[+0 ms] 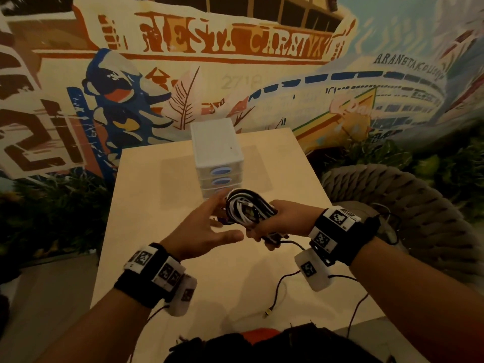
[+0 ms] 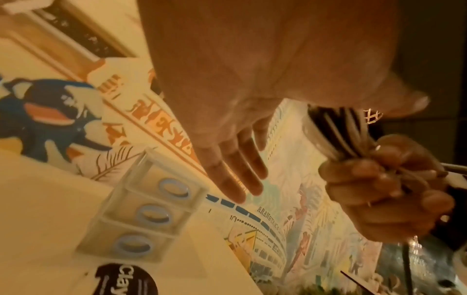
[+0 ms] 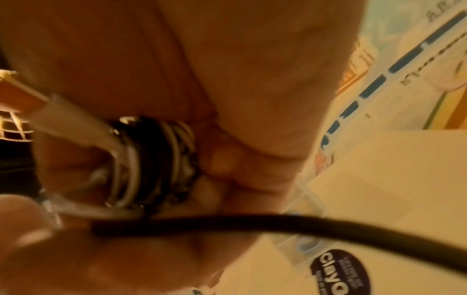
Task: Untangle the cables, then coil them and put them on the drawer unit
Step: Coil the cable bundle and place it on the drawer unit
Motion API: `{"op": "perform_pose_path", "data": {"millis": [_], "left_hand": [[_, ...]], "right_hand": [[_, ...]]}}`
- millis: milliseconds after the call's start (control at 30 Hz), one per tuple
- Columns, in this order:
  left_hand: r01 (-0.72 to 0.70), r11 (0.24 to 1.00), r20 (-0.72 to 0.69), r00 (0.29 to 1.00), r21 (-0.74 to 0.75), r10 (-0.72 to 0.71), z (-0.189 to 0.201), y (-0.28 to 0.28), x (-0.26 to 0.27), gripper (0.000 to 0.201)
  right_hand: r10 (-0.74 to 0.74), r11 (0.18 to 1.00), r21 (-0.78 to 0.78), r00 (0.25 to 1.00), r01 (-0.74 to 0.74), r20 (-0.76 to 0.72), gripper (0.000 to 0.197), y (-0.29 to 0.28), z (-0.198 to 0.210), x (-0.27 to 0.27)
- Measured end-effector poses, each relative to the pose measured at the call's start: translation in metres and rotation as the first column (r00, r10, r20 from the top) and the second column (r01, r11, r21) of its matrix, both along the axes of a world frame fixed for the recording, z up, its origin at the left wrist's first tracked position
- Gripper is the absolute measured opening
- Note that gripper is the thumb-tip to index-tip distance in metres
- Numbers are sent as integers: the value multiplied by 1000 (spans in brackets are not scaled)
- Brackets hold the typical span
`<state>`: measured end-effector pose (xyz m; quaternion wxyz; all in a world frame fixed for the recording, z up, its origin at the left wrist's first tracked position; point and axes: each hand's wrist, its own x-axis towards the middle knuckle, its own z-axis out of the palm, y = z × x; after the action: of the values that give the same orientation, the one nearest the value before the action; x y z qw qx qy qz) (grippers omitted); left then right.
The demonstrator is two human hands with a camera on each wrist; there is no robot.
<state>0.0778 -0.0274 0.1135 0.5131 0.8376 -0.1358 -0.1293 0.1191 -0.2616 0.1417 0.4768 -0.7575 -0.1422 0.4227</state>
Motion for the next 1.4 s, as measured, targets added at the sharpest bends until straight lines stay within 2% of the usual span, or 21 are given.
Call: {"op": "perform_pose_path", "data": {"millis": [100,167,233,333,433,533,600,667,833,933,1033,1200,1333,1400], "left_hand": [[87,968,-48,994,-236,-101,4,-16,-7,91],[109,901,-57,988,-420,-146,12,-30,-8,95],[89,833,-70,986,-547,-151,20,-41,-9,92],[41,762,-57,993,-646,-102,26,-48,-10,75],[0,755,12,1000,-655,10,28,-51,-10,38],[-43,794,34,996,-607,80,28,-50,-8,27],[-79,787,51,989,-612,138,31,-47,-5,20],[-126,788,83,972,-602,219,31,-42,1,11],[-258,800,50,940,-542,337,22,-27,11,23],[-284,851,60,937,-443,344,25,-19,14,24],[-254,931,108,951,-263,290,29,-14,14,17],[-86,995,78,993,-54,90,41,-17,10,18],[25,981,112,993,193,-47,51,-24,8,5],[39,957,107,992,286,-72,51,-26,7,8]], "right_hand": [[26,987,159,998,-18,-49,30,11,5,-5],[87,973,217,995,-74,-51,25,19,7,-8],[100,955,288,989,-66,-106,19,24,9,-11],[112,936,348,980,-49,-163,20,26,14,-10],[113,928,367,985,-57,-133,18,21,20,-7],[78,939,343,992,-39,-101,21,16,15,-6],[53,962,272,995,-29,-82,16,13,9,-8],[47,981,191,996,-32,-71,22,7,1,-10],[102,992,70,994,-103,26,25,-11,-10,-13],[64,998,0,996,-64,62,28,-21,-13,-12],[12,997,-76,990,-1,142,27,-29,-11,-10],[7,990,-138,963,31,270,25,-30,-9,-7],[-36,992,-106,957,69,288,25,-28,-10,-5],[-58,993,-79,960,83,274,25,-26,-9,-3]]}}
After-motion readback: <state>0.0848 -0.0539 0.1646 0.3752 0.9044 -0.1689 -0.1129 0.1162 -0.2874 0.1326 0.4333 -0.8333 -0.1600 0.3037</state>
